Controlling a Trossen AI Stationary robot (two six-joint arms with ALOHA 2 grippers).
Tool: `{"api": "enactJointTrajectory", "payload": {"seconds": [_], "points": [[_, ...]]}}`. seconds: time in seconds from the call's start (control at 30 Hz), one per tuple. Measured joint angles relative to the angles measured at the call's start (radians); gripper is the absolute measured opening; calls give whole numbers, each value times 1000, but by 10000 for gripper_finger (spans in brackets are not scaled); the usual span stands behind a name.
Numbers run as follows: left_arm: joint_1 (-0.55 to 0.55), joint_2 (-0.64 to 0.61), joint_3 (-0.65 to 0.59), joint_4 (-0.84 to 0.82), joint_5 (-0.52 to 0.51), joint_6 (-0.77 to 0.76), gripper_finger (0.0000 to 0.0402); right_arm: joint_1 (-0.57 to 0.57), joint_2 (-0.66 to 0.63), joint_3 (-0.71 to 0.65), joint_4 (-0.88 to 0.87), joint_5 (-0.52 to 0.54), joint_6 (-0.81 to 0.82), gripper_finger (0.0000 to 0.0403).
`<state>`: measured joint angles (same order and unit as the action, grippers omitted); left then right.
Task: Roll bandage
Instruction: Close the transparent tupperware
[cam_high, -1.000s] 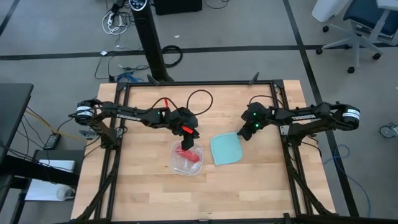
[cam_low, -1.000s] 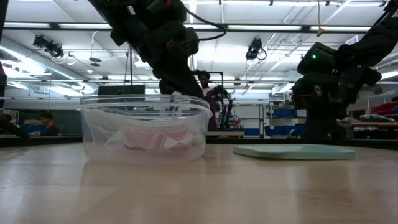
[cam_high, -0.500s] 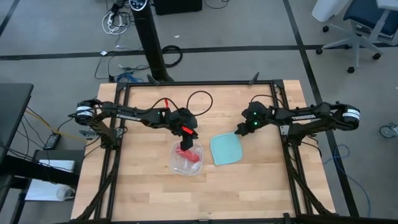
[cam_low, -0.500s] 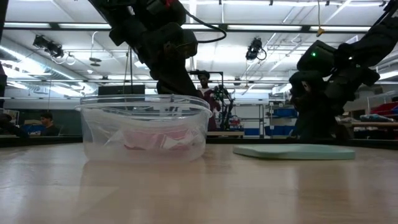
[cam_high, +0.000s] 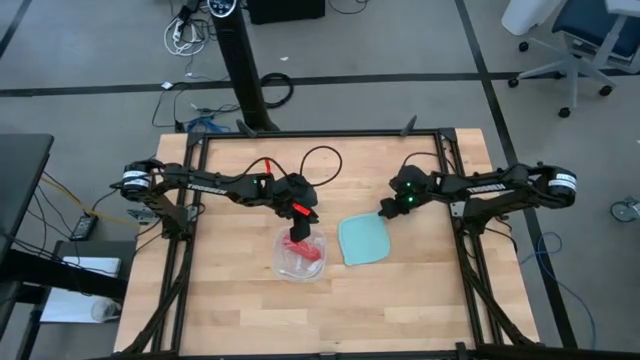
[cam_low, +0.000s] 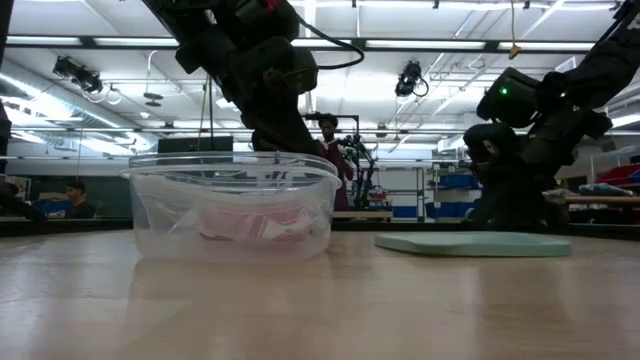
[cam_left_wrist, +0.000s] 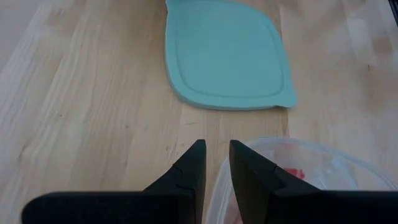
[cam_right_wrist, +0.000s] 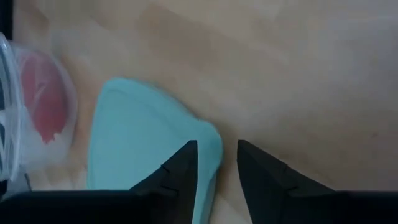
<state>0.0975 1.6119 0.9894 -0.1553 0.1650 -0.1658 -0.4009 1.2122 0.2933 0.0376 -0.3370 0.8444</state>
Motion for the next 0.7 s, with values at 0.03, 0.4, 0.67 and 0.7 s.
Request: {"api": "enactJointTrajectory", "payload": {"seconds": [0.03, 0.4, 0.67, 0.7], "points": [[0, 0, 0, -1, 0, 2, 76, 4, 12, 0, 4, -16, 1, 114], [1, 0, 0, -3, -11, 18, 76, 41, 183, 6, 236, -33, 24, 107], [1, 0, 0, -49, -23, 31, 76, 42, 201, 6, 238, -40, -25, 29], [1, 0, 0, -52, -23, 31, 76, 42, 200, 5, 239, -46, -41, 15]]}}
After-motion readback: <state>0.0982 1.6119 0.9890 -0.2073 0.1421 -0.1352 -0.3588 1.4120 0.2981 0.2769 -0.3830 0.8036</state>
